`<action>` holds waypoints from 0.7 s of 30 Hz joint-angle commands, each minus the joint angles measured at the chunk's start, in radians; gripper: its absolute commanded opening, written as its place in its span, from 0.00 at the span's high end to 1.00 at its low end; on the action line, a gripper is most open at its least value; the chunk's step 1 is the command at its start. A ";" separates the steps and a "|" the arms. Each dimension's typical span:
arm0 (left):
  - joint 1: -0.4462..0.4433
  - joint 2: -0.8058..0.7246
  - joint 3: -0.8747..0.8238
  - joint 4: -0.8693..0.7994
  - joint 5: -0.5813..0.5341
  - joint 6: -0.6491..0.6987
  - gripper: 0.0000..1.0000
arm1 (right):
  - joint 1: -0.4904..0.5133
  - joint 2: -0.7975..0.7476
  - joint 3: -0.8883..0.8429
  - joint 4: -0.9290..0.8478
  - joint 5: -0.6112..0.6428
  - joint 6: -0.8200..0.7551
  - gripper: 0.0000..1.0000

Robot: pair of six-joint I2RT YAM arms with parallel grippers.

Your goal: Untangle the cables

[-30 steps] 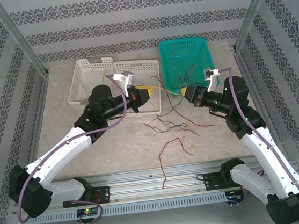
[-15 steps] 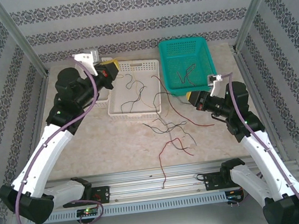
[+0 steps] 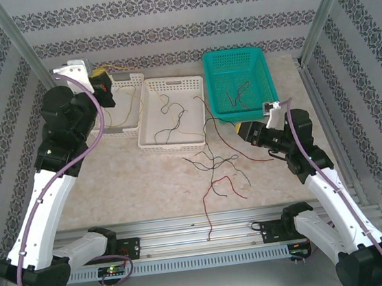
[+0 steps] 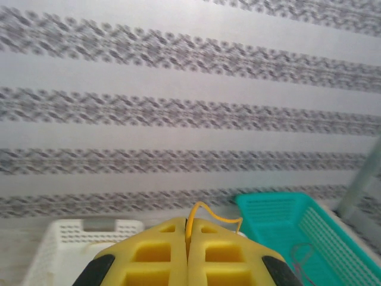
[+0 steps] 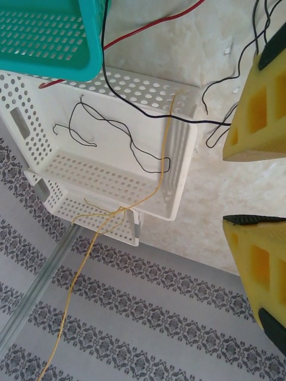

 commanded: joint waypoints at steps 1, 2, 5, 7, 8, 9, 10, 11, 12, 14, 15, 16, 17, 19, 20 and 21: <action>0.018 0.015 0.099 -0.020 -0.116 0.076 1.00 | -0.007 -0.011 -0.016 0.037 -0.027 -0.024 0.70; 0.020 0.024 0.130 -0.025 -0.130 0.075 1.00 | -0.006 -0.009 -0.019 0.040 -0.029 -0.021 0.71; 0.022 0.035 0.232 -0.016 -0.130 0.061 1.00 | 0.007 0.001 -0.029 0.068 -0.025 -0.014 0.70; 0.022 0.058 0.319 -0.037 -0.128 0.070 1.00 | 0.026 0.019 -0.021 0.074 -0.017 -0.016 0.69; 0.022 0.070 0.353 -0.042 -0.137 0.085 1.00 | 0.035 0.030 -0.015 0.078 -0.014 -0.019 0.69; 0.022 0.083 0.388 -0.043 -0.151 0.109 1.00 | 0.046 0.039 -0.010 0.081 -0.012 -0.020 0.68; 0.021 0.095 0.414 -0.036 -0.173 0.130 1.00 | 0.057 0.049 -0.004 0.085 -0.011 -0.022 0.68; 0.021 0.103 0.432 -0.027 -0.195 0.132 1.00 | 0.068 0.056 0.001 0.088 -0.009 -0.025 0.67; 0.021 0.113 0.455 -0.024 -0.188 0.134 1.00 | 0.080 0.063 0.006 0.092 -0.005 -0.029 0.65; 0.022 0.140 0.516 -0.057 -0.156 0.107 1.00 | 0.104 0.079 0.019 0.093 0.005 -0.042 0.62; 0.021 0.151 0.538 -0.069 -0.137 0.082 1.00 | 0.121 0.092 0.030 0.095 0.002 -0.059 0.62; 0.021 0.158 0.556 -0.075 -0.119 0.067 1.00 | 0.142 0.106 0.047 0.087 0.006 -0.082 0.62; 0.022 0.165 0.568 -0.078 -0.111 0.059 1.00 | 0.162 0.116 0.062 0.075 0.023 -0.102 0.62; 0.022 0.174 0.588 -0.081 -0.123 0.071 1.00 | 0.195 0.145 0.091 0.050 0.056 -0.141 0.59; 0.022 0.175 0.588 -0.075 -0.132 0.089 1.00 | 0.204 0.156 0.096 0.049 0.062 -0.146 0.57; 0.021 0.172 0.572 -0.056 -0.145 0.114 1.00 | 0.209 0.165 0.094 0.057 0.059 -0.143 0.56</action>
